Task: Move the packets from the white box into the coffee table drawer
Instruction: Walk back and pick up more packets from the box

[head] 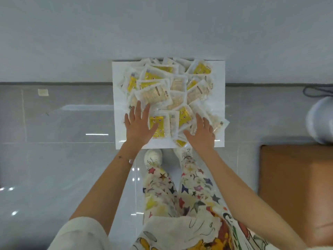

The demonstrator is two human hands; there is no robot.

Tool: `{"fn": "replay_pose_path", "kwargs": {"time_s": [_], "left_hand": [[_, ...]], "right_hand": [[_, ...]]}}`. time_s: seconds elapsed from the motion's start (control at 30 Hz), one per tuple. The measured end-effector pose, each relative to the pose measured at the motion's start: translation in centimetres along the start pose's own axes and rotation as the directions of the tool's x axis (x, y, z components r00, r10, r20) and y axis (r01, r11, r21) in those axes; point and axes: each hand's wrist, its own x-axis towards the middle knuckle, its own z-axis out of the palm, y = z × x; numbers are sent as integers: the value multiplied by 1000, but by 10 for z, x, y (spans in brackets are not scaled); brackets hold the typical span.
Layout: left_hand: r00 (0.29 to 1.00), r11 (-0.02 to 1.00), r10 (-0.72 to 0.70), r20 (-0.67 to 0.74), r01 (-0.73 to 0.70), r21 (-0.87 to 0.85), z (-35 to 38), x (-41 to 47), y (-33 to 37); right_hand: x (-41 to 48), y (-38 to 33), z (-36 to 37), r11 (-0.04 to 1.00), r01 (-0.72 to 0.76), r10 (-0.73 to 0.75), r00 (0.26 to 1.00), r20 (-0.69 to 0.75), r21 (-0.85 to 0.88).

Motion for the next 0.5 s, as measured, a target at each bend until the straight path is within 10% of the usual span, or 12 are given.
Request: {"fn": "replay_pose_path", "kwargs": {"time_s": [0.5], "left_hand": [[970,997,54,-236,-65,-40,-11,90,-5]], "right_hand": [[56,-6,26,952,27,14,991,-130,304]]}}
